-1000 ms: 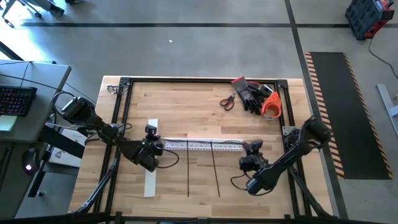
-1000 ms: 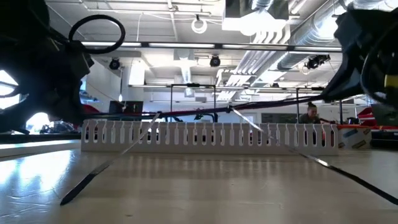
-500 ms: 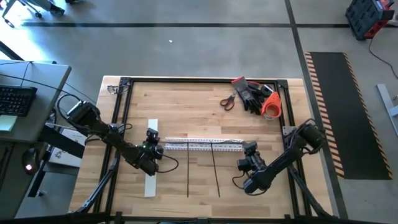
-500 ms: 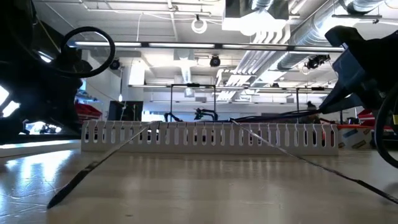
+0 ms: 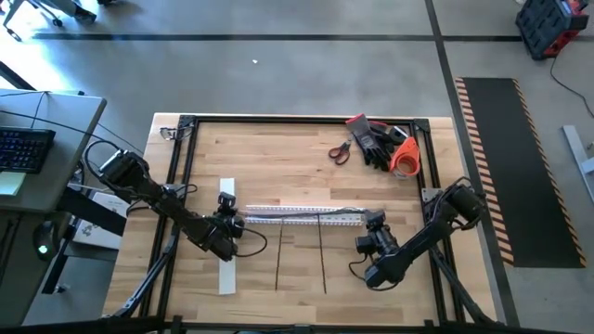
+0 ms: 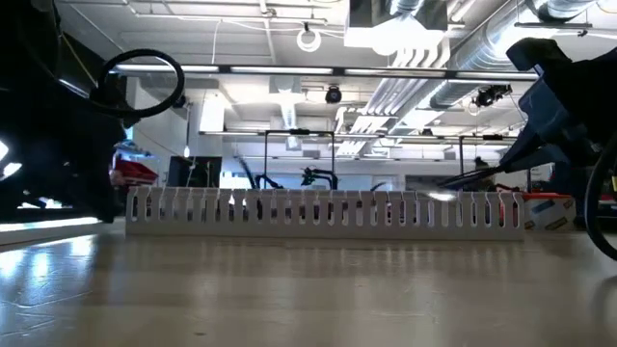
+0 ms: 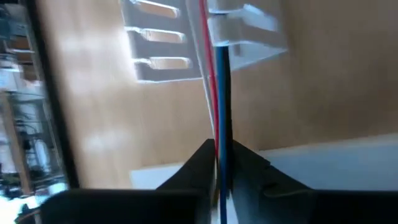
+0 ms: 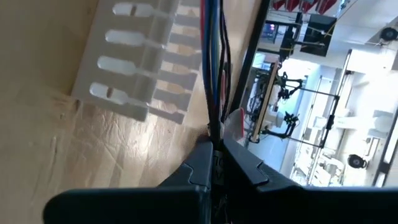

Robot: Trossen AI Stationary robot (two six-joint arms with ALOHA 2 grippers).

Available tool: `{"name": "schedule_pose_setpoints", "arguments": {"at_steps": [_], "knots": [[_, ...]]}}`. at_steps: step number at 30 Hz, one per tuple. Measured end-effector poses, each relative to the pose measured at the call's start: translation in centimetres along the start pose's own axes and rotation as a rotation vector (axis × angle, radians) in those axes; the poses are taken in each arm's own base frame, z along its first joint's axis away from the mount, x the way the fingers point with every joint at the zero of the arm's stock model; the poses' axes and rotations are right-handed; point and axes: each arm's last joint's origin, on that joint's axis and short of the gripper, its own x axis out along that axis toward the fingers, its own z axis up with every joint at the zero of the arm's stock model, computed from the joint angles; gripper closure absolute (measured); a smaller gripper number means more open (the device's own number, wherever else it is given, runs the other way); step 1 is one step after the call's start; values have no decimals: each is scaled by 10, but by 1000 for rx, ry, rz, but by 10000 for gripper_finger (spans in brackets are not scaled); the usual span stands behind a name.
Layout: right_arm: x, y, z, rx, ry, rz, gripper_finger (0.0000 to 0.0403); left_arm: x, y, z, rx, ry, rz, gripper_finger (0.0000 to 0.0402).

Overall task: Ziptie cables
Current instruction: Put the cable into the white cable duct

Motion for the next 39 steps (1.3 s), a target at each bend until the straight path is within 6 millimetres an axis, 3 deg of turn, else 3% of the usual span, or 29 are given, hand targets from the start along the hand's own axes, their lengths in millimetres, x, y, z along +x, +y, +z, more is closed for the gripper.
{"name": "schedule_pose_setpoints", "arguments": {"at_steps": [7,11,21,29,39], "knots": [[0,-1,-1,8,7,-4,398,-10,8,2,27,92,-6,309],[0,-1,-1,11,5,-4,397,-24,20,10,-78,51,61,287],[0,0,0,22,-2,-5,396,-61,36,45,-181,-245,64,289],[-1,3,4,63,-30,13,396,-71,39,77,-155,-498,-28,285],[-1,5,5,80,-11,60,395,-84,42,96,-238,-704,-146,284]]}}
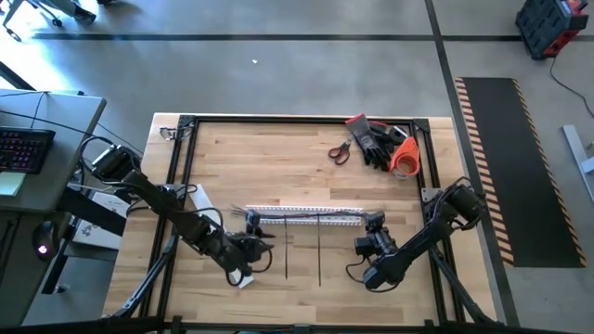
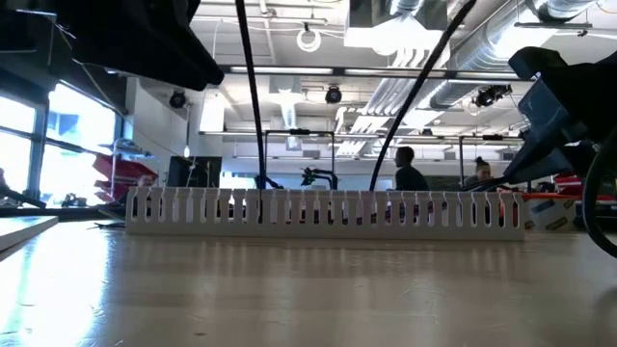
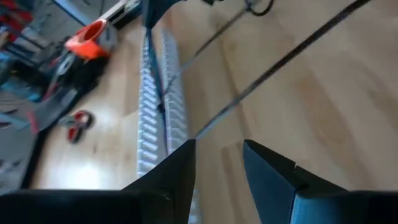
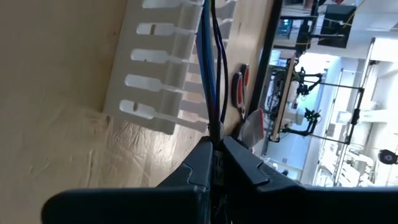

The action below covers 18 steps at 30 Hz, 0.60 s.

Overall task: Ziptie cables
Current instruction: Put the cable into the white cable duct

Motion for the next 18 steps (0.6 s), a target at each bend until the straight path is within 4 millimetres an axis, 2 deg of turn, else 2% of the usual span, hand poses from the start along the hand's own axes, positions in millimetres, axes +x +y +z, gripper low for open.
{"name": "schedule_pose_setpoints", "arguments": {"at_steps": [6,10,14,18], "knots": [[0,0,0,5,6,8,395,1,-3,1,1,-18,-80,284],[0,0,0,7,7,9,395,15,-8,-3,69,-1,-77,284],[0,1,0,11,10,16,395,26,-9,-5,-18,8,-92,286],[0,1,0,14,27,41,395,21,-19,-7,-118,30,-247,311]]}}
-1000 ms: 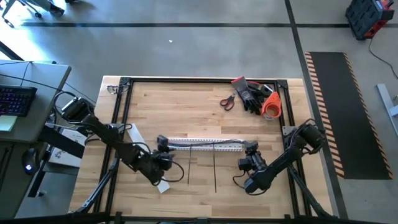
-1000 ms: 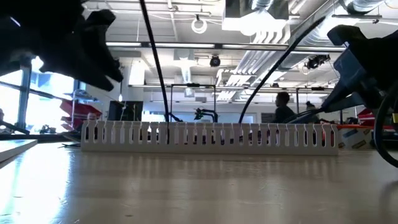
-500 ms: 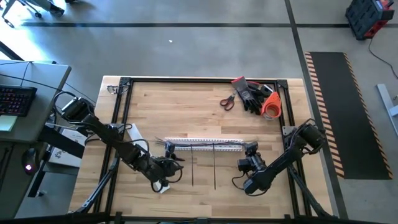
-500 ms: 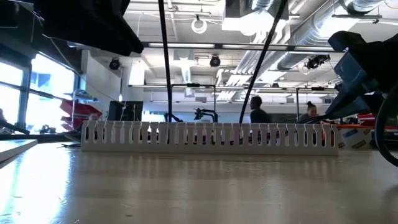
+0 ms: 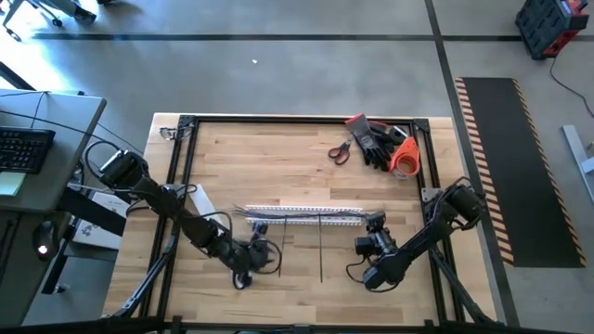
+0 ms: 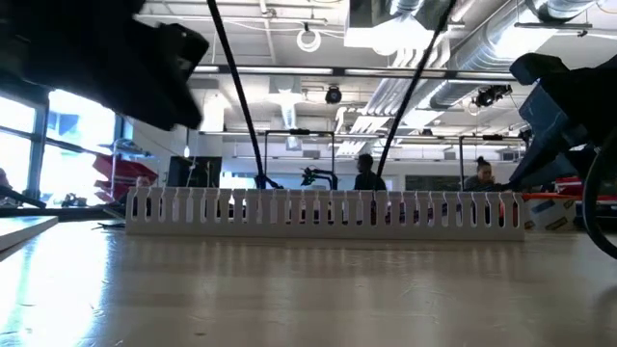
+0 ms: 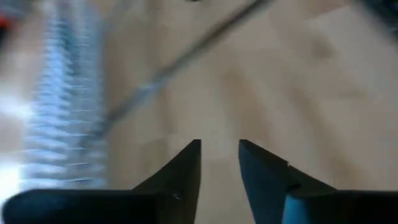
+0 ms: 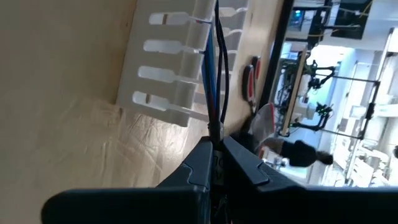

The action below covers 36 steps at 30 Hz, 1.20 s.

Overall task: Ziptie cables
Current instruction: Put the cable into the white cable duct

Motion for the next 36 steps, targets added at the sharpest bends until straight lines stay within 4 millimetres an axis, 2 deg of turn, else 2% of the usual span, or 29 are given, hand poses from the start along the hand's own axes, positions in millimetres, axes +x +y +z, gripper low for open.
{"name": "schedule_pose_setpoints", "arguments": {"at_steps": [3,7,9,12,16,19,21,23,26,30,33,36], "knots": [[0,1,0,45,4,16,395,8,-8,2,-23,-43,-87,345],[0,1,0,83,24,37,388,39,-11,1,31,-139,-84,382],[0,1,0,105,32,45,369,51,-11,0,33,-178,-89,392],[0,2,-2,104,66,71,317,60,-11,-3,23,-194,-94,398],[0,1,-6,68,146,122,227,60,-13,-2,21,-214,-92,398],[-4,-2,-11,76,271,178,161,51,-17,3,25,-232,-65,399],[-10,-5,-14,133,326,171,131,44,-21,7,28,-255,-35,399],[-22,-7,-10,236,268,171,119,36,-25,11,29,-275,-5,399],[-47,-11,1,456,65,192,126,29,-28,15,22,-303,16,399],[-76,-8,18,847,-317,177,165,33,-29,14,28,-315,-50,399],[-81,1,34,1116,-585,144,212,42,-25,14,44,-342,-15,399],[-74,9,55,1284,-714,89,270,53,-19,16,50,-411,27,399]]}}
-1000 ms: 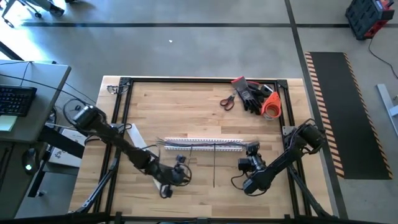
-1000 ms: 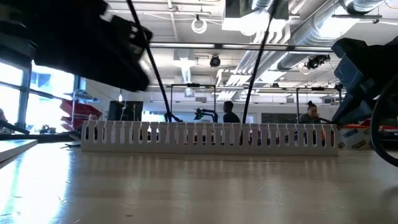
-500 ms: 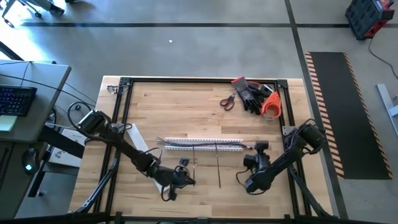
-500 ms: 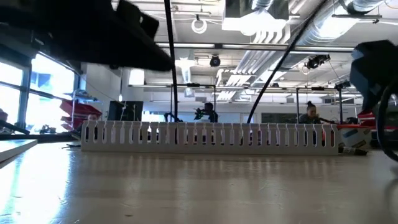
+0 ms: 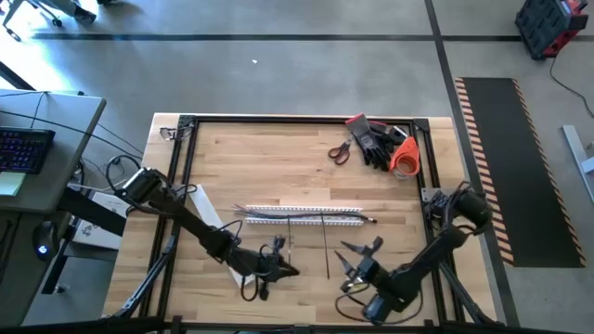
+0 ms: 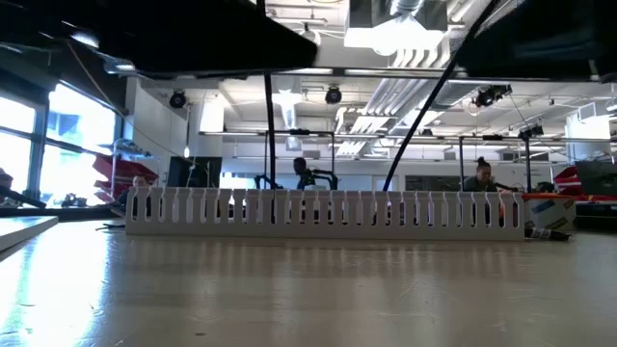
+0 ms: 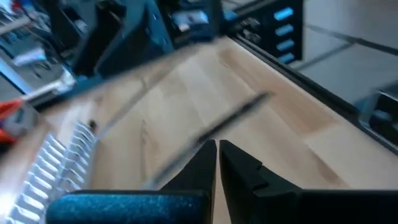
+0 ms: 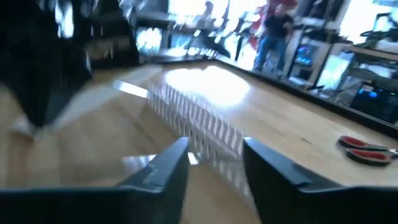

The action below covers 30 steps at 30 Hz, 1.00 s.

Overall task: Ziptie cables
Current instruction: Put the cable into the white cable duct

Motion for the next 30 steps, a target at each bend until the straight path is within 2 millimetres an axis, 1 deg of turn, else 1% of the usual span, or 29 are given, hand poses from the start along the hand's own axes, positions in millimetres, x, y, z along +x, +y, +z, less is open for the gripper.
{"name": "schedule_pose_setpoints", "arguments": {"at_steps": [4,6,7,10,14,18,20,21,24,28,30], "knots": [[29,14,-5,60,-29,-57,350,7,7,-4,21,-36,68,399],[46,16,-10,81,-29,-93,385,4,4,0,44,-29,117,399],[54,17,-12,100,-30,-111,393,-1,1,3,64,-20,151,399],[79,16,-18,159,-34,-170,391,-18,-10,17,110,1,232,399],[114,13,-29,257,4,-222,393,-45,-23,33,137,30,282,399],[149,17,-40,276,70,-198,401,-72,-31,46,123,41,313,399],[166,23,-38,254,84,-139,402,-82,-35,49,115,50,292,399],[174,28,-34,242,95,-80,403,-88,-37,50,109,53,279,399],[191,34,-26,163,76,21,403,-101,-42,53,69,50,260,399],[206,34,-13,94,57,33,403,-113,-49,52,20,65,235,399],[209,35,-9,55,56,32,403,-120,-49,49,-31,84,275,399]]}}
